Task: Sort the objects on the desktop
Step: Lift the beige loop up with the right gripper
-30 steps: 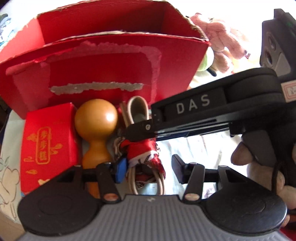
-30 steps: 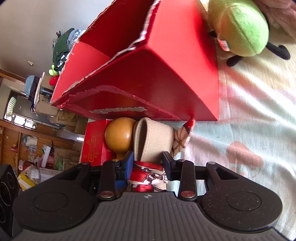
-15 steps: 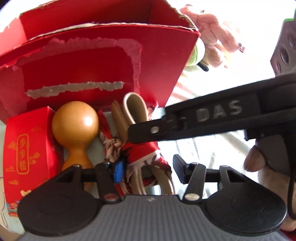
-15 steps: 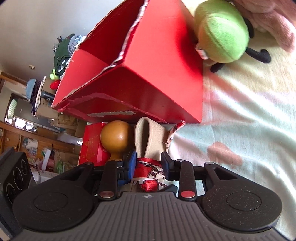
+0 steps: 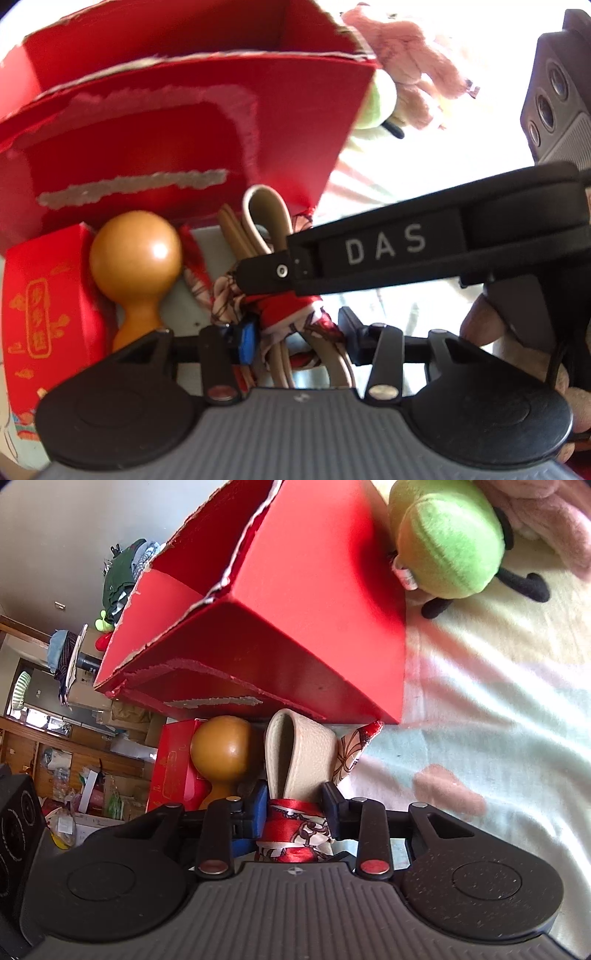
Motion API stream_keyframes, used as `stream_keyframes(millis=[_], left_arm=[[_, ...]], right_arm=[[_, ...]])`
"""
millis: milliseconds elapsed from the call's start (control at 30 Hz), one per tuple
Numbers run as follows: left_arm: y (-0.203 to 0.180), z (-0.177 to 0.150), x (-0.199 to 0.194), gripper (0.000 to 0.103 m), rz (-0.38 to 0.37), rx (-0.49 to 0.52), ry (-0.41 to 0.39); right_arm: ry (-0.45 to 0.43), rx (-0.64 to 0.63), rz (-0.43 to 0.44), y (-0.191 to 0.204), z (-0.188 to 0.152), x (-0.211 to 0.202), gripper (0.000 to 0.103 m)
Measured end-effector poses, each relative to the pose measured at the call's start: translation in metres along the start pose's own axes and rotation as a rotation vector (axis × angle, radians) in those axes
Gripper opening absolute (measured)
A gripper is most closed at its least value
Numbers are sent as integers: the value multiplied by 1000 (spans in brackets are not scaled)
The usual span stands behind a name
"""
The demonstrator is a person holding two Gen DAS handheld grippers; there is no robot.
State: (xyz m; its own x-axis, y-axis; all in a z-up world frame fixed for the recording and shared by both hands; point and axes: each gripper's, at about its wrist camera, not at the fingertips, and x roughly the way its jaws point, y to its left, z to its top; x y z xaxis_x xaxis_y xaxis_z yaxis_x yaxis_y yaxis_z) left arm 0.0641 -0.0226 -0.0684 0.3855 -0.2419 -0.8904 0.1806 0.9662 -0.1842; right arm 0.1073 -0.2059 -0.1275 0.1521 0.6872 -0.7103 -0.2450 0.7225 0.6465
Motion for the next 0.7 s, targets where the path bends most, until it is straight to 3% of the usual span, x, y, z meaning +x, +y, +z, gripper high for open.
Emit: stream_keyframes(millis=[333, 500, 700], left_arm=[[-50, 22, 6, 46, -108, 189, 30], [-81, 42, -1, 46, -145, 298, -15], [-98, 72, -18, 46, -172, 359, -106]], right_arm=[[-98, 139, -54, -44, -13, -60, 34], [-217, 197, -73, -60, -16, -101, 33], [-342, 188, -96, -43, 1, -129, 33]])
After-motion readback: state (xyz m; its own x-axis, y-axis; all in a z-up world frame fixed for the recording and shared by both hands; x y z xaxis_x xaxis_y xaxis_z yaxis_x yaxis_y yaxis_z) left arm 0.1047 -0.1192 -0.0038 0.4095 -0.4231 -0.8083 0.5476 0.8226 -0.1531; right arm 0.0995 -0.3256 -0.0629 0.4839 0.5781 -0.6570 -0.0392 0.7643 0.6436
